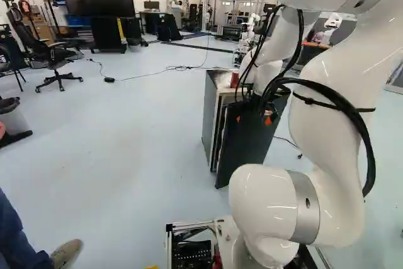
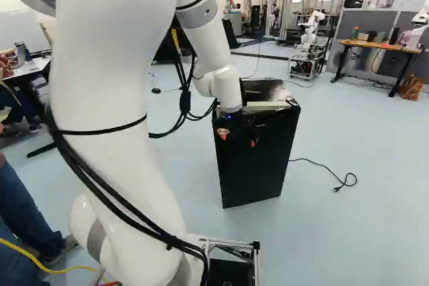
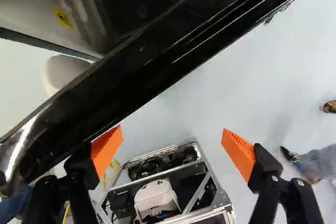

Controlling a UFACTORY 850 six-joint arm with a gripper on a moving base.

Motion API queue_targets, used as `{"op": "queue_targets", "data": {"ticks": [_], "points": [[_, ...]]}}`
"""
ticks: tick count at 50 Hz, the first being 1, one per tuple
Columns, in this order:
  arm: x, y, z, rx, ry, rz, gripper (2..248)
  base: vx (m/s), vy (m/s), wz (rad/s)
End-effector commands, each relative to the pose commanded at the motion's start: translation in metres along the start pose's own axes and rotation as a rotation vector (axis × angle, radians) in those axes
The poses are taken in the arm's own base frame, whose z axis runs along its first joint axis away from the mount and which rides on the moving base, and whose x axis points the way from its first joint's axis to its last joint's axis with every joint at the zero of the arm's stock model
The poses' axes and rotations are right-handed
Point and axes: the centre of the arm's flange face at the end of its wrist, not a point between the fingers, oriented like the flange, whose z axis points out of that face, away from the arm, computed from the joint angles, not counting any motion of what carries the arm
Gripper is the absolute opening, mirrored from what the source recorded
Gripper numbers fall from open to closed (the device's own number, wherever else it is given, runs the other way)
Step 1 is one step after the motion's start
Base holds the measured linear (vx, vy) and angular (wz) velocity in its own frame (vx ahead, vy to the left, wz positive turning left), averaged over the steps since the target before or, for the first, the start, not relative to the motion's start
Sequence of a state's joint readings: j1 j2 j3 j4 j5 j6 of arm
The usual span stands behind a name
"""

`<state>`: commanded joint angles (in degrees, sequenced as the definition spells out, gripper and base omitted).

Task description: Grab a drink from the fridge

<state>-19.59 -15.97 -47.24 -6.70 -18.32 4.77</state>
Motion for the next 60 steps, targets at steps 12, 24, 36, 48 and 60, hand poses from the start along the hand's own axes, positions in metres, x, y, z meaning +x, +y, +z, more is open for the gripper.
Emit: {"op": "queue_targets", "data": {"ticks": [12,24,36,48,60], "points": [[0.015,-0.004,0.011,0.003,0.025,-0.015,247,0.000,0.000,0.000],[0.027,-0.008,0.013,0.008,0.069,-0.022,247,0.000,0.000,0.000],[0.039,-0.011,0.015,0.013,0.119,-0.027,247,0.000,0.000,0.000],[0.051,-0.014,0.016,0.018,0.161,-0.032,247,0.000,0.000,0.000],[0.059,-0.017,0.017,0.022,0.190,-0.036,247,0.000,0.000,0.000]]}}
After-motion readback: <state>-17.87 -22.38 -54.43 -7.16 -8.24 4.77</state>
